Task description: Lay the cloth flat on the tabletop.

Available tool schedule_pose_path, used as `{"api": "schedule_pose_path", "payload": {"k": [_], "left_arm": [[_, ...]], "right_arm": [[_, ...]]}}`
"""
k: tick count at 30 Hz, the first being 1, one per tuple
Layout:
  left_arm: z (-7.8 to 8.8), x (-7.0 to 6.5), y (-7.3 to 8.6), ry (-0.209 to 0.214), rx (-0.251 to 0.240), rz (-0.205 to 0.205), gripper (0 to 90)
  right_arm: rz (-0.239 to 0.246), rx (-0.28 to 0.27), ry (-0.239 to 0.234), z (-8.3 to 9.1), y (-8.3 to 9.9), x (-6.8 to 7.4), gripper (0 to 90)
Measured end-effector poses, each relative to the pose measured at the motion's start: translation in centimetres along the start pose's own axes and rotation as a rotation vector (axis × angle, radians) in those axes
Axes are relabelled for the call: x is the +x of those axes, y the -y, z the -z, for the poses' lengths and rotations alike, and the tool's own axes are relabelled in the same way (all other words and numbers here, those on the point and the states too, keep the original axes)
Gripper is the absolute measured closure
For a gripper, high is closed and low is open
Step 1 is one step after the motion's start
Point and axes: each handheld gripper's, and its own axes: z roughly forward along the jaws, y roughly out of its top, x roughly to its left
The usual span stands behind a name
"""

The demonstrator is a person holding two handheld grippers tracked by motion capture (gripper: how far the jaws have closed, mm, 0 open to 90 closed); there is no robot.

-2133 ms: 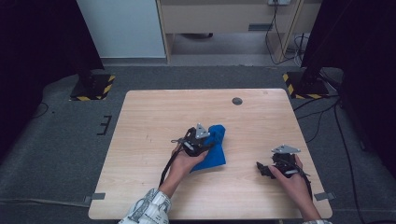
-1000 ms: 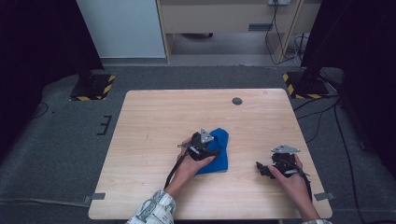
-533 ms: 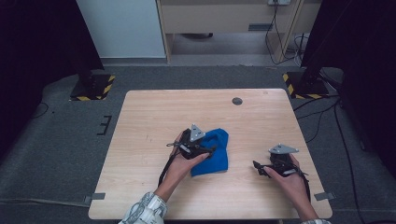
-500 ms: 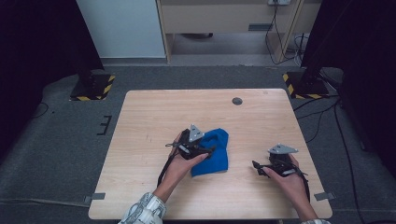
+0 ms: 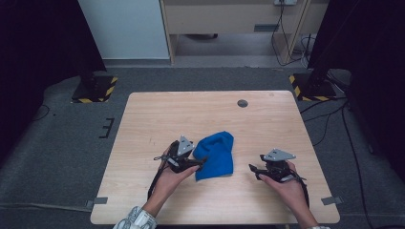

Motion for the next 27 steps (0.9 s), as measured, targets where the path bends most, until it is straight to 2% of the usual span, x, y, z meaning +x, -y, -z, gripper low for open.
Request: {"api": "schedule_pose_path", "payload": {"k": [2,5,6,9,14,15,17,18,20,23,27], "left_arm": [[1.1,0.2,0.9,-0.008,0.003,0.008,18.8],[1.7,0.4,1.4,-0.015,0.007,0.009,19.1],[1.9,0.4,1.8,-0.015,0.008,0.013,19.7],[2.4,0.4,2.6,-0.007,0.032,0.005,22.1],[2.6,-0.2,3.8,0.025,0.061,-0.008,27.0],[2.6,-0.2,3.8,0.025,0.061,-0.008,28.4],[2.5,-0.9,3.7,0.031,0.058,-0.043,30.3],[2.5,-0.9,3.7,0.031,0.058,-0.043,30.8],[2.1,-1.3,3.6,0.032,0.063,-0.069,31.3],[1.9,-1.4,3.5,0.031,0.064,-0.074,31.4],[1.6,-1.2,3.6,0.022,0.067,-0.073,34.3]], "right_arm": [[0.011,-0.016,-0.007,0.3,-0.2,0.4,44.5],[0.015,-0.026,-0.014,0.3,-0.4,0.6,47.4],[0.014,-0.035,-0.031,0.3,-0.5,0.8,50.0],[0.013,-0.041,-0.049,0.1,-0.7,1.0,55.5],[0.020,-0.071,-0.107,-0.2,-1.3,1.8,64.9],[0.020,-0.071,-0.107,-0.2,-1.3,1.8,64.9],[0.036,-0.067,-0.124,-0.6,-1.5,2.4,66.2],[0.038,-0.064,-0.130,-0.8,-1.5,2.5,66.2],[0.045,-0.060,-0.142,-1.2,-1.7,2.8,65.7],[0.043,-0.058,-0.150,-1.7,-1.9,3.0,63.3],[0.033,-0.045,-0.160,-3.1,-2.4,3.6,54.7]]}}
